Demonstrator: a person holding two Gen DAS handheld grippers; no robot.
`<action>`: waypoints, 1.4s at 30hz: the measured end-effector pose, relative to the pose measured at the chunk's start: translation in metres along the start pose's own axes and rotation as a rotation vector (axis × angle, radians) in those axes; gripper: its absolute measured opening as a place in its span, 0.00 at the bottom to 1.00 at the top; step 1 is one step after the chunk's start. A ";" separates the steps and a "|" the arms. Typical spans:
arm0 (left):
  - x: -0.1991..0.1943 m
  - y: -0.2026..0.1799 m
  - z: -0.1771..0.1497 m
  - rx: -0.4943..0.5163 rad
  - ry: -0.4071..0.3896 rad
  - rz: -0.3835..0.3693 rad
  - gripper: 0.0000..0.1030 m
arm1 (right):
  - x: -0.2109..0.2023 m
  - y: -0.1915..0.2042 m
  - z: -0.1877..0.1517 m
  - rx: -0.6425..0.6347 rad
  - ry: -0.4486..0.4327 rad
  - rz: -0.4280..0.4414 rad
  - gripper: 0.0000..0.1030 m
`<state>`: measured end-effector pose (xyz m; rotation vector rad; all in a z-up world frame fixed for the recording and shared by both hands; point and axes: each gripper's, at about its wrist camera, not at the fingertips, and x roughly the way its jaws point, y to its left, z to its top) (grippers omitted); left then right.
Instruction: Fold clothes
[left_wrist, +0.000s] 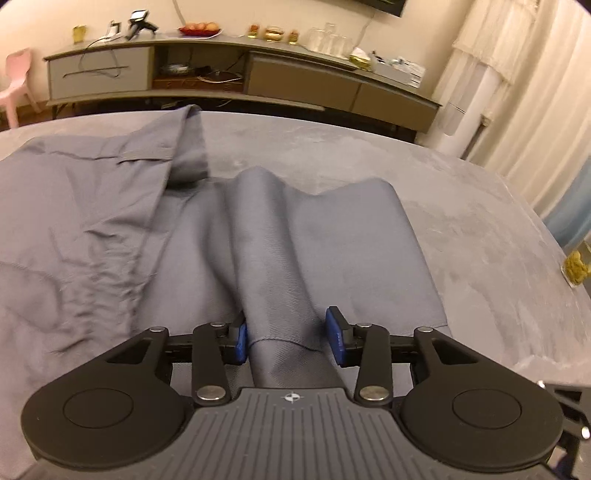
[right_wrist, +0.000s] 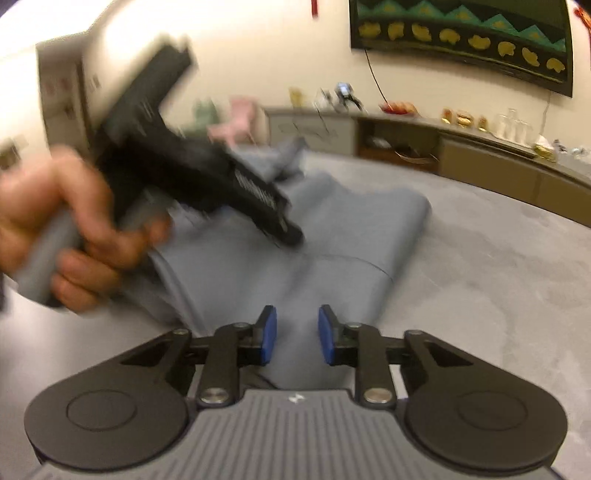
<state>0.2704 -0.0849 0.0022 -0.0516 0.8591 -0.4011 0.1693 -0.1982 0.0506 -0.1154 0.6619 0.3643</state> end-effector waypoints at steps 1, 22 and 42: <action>0.002 -0.007 0.000 0.014 0.005 -0.007 0.42 | 0.005 0.000 0.003 -0.030 0.019 -0.049 0.22; 0.004 -0.047 -0.009 0.279 0.025 0.178 0.66 | 0.007 -0.005 -0.012 -0.022 0.077 -0.049 0.27; -0.044 0.002 -0.012 0.226 -0.034 0.295 0.58 | 0.000 -0.025 -0.002 0.028 0.134 -0.119 0.32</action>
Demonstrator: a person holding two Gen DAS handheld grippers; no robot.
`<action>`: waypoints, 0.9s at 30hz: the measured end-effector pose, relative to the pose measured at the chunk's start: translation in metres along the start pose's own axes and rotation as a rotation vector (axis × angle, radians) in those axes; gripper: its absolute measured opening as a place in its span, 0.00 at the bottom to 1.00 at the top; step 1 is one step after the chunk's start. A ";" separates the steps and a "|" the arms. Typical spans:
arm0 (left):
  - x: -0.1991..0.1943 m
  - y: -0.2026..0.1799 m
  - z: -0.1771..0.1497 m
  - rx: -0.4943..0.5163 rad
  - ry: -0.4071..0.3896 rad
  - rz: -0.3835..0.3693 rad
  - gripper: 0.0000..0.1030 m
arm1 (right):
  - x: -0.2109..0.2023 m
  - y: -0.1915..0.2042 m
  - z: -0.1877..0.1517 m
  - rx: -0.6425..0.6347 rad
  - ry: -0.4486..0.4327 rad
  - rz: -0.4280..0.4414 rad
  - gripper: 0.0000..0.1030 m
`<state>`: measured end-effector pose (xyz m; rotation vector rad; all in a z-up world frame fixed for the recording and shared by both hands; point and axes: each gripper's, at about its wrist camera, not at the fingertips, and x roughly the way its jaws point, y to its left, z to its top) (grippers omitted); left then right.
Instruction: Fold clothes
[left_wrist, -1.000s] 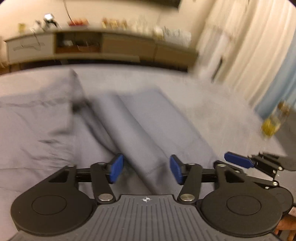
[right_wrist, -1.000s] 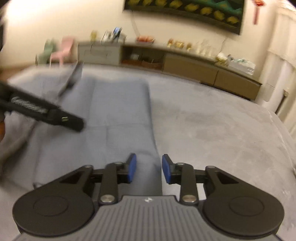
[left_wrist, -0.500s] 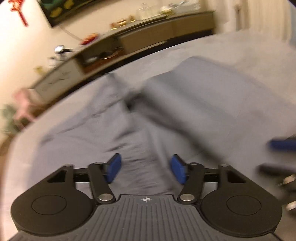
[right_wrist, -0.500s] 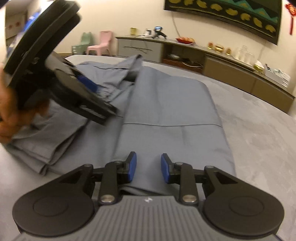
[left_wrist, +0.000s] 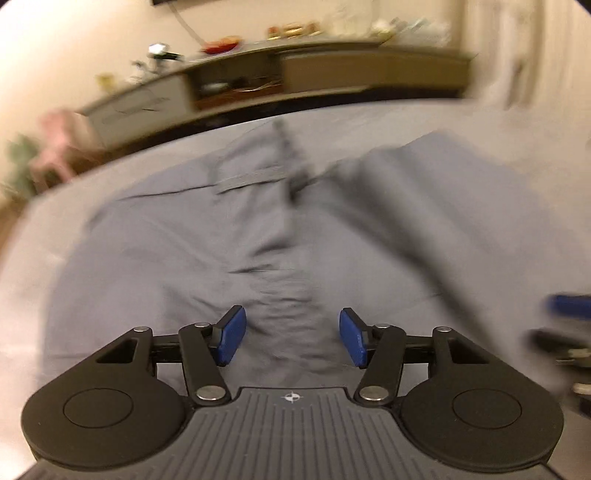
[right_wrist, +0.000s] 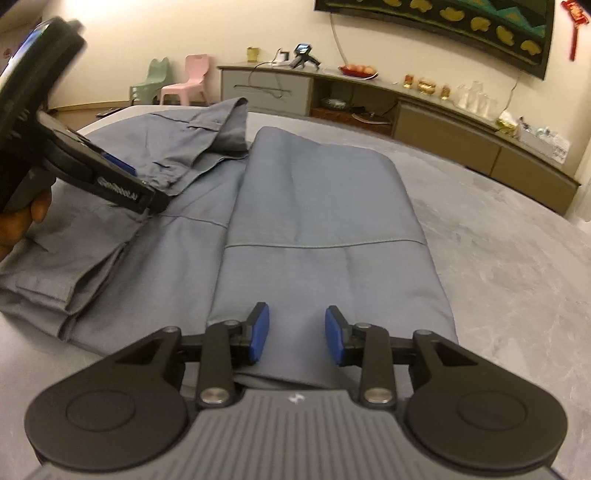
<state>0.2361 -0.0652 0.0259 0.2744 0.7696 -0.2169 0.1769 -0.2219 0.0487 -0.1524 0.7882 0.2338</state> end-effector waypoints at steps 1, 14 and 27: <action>-0.009 0.007 -0.002 -0.006 -0.021 -0.029 0.59 | -0.004 -0.001 0.002 0.003 0.000 0.005 0.32; -0.029 0.114 -0.049 -0.220 -0.119 -0.214 0.62 | 0.039 0.052 0.166 0.149 -0.087 0.245 0.84; -0.002 0.115 -0.061 -0.210 -0.051 -0.255 0.61 | 0.199 0.008 0.162 0.928 0.248 0.426 0.05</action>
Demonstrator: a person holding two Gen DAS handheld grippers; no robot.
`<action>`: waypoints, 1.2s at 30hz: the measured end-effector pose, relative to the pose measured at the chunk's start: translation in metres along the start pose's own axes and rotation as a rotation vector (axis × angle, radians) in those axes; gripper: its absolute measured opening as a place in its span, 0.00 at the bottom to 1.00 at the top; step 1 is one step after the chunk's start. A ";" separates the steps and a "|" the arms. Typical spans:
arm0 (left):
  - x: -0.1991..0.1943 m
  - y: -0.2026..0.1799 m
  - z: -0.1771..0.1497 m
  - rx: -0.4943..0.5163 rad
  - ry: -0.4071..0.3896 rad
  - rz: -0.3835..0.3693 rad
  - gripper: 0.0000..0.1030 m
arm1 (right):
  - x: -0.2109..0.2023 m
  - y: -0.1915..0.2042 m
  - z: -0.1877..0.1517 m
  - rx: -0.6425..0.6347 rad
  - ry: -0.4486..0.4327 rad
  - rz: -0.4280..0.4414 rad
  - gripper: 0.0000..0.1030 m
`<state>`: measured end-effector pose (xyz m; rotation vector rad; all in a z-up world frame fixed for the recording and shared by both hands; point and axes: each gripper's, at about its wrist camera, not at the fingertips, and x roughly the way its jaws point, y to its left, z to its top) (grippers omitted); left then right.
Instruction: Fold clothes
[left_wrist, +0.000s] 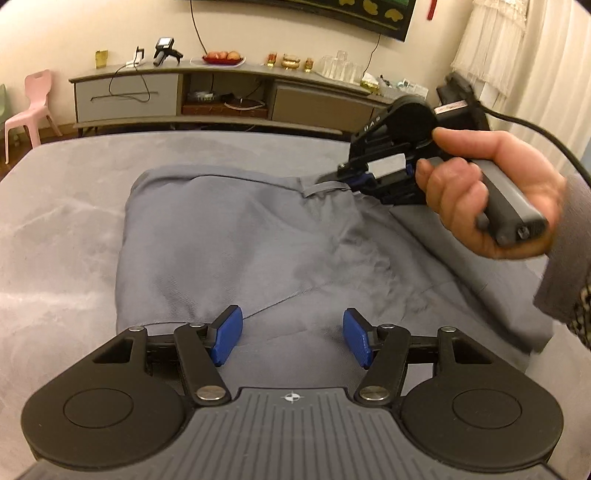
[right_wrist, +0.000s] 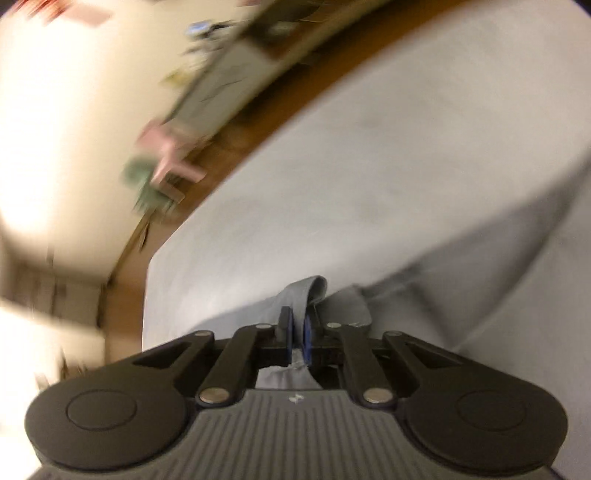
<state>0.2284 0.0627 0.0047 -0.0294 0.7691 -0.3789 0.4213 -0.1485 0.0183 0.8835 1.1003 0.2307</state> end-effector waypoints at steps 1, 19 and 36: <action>0.000 0.001 -0.002 0.004 0.002 0.007 0.61 | 0.005 -0.005 0.001 0.025 0.000 -0.009 0.03; -0.034 0.012 -0.003 -0.004 -0.043 0.063 0.61 | -0.112 0.039 -0.181 -0.669 -0.090 -0.135 0.24; -0.040 -0.079 -0.057 0.371 0.010 -0.060 0.63 | -0.134 -0.019 -0.270 -0.879 -0.173 -0.217 0.27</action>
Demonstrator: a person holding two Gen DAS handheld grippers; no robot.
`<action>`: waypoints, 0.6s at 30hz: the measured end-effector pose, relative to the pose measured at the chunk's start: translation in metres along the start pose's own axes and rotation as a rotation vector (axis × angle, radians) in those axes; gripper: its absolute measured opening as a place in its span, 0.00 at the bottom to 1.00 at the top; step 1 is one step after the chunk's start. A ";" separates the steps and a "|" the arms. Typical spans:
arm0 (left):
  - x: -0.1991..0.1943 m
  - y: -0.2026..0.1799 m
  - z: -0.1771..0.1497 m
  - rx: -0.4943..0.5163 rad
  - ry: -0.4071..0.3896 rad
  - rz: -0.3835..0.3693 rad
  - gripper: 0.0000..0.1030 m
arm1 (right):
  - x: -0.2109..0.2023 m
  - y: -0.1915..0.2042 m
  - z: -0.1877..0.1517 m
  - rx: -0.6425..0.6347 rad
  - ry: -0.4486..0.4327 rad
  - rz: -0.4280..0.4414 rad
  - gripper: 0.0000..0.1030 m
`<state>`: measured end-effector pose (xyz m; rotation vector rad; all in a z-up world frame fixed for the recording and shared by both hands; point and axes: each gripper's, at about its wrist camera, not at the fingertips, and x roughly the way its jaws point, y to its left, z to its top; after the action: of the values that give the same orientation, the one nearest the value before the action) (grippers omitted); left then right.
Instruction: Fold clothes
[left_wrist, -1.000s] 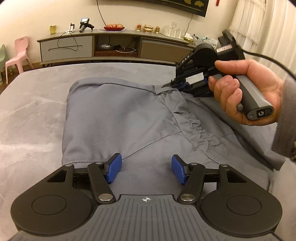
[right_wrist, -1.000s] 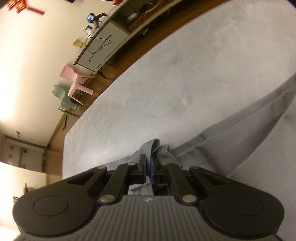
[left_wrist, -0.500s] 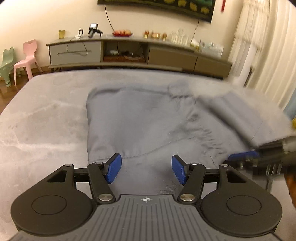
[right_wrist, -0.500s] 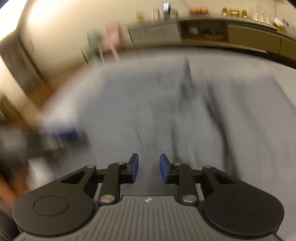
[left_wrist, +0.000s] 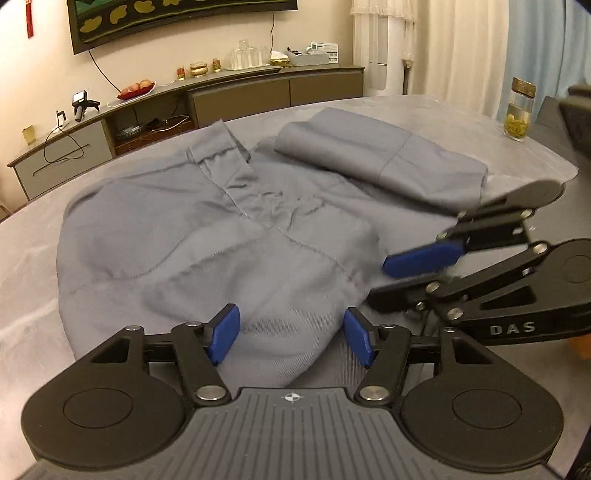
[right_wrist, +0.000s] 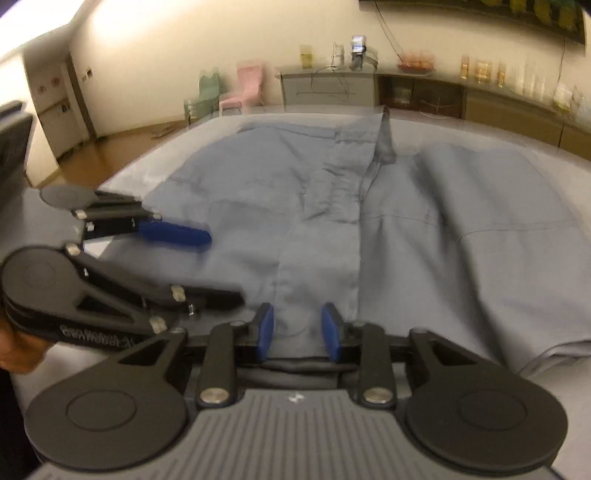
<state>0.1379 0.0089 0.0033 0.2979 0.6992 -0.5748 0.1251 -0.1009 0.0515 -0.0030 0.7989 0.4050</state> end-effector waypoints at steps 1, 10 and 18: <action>0.000 -0.002 -0.002 0.002 0.002 -0.001 0.63 | -0.001 0.002 -0.001 -0.015 -0.001 -0.016 0.28; -0.009 -0.049 0.009 -0.035 -0.019 -0.139 0.65 | -0.013 -0.041 -0.002 -0.050 0.061 -0.134 0.52; -0.055 -0.025 0.027 -0.263 -0.151 -0.170 0.65 | -0.031 -0.173 0.025 0.116 0.015 -0.185 0.68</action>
<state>0.1035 -0.0015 0.0582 -0.0507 0.6483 -0.6517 0.1845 -0.2676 0.0651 0.0284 0.8288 0.1835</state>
